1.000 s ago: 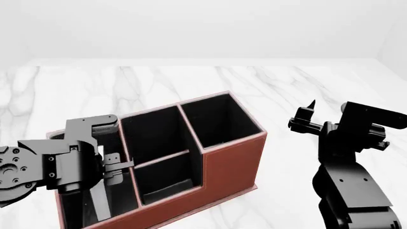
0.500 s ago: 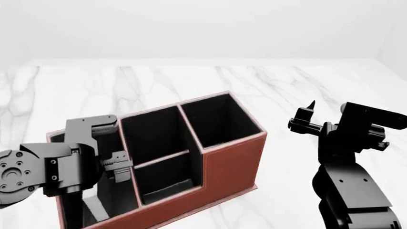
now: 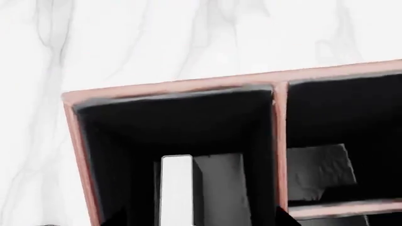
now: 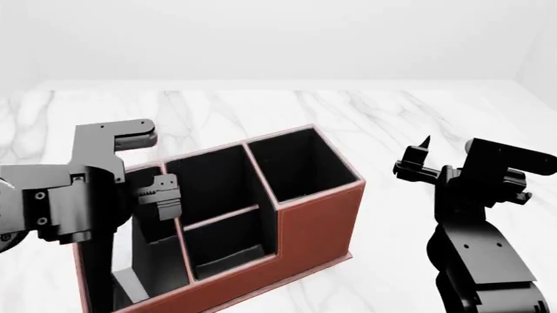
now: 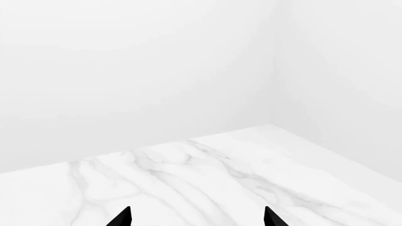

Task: Pick up the book and place it in the left compartment of the caddy.

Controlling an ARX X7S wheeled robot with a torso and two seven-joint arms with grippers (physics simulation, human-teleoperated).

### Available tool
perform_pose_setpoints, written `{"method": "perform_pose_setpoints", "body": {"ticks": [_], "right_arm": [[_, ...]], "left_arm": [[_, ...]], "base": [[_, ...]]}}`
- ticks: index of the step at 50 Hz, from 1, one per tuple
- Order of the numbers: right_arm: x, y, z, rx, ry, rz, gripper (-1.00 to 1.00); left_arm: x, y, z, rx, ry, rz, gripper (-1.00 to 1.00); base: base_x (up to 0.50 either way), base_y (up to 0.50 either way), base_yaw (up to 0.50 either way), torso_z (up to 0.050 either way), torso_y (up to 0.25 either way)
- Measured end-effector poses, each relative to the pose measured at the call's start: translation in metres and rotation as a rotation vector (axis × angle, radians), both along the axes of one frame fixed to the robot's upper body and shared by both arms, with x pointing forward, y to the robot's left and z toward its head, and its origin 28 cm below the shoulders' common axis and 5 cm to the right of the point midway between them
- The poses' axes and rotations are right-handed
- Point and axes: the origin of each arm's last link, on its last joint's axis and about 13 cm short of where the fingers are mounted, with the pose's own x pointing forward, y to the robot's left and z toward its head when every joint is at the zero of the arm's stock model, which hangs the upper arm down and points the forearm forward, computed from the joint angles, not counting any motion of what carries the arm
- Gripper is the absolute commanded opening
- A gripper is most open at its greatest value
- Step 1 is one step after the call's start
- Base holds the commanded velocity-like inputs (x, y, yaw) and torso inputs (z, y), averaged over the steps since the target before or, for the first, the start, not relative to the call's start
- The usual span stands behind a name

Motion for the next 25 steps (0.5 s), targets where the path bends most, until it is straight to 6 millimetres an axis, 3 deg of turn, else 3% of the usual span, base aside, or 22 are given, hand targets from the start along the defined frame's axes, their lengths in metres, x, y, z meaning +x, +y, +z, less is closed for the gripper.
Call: {"method": "perform_pose_setpoints", "body": {"ticks": [13, 20, 25], "right_arm": [[-0.001, 0.001, 0.001, -0.001, -0.002, 0.007, 1.00], [-0.003, 0.010, 0.007, -0.029, -0.042, 0.058, 1.00], [-0.007, 0.024, 0.030, -0.067, -0.162, 0.135, 1.00]], "left_arm": [[-0.017, -0.006, 0.047, -0.012, -0.127, -0.039, 1.00], [-0.025, -0.011, 0.046, 0.077, -0.290, -0.057, 1.00], [-0.024, -0.015, 0.036, 0.273, -0.513, -0.052, 1.00]], "base": [[0.00, 0.00, 0.00, 0.000, 0.000], [0.00, 0.00, 0.00, 0.000, 0.000], [0.00, 0.00, 0.00, 0.000, 0.000]]}}
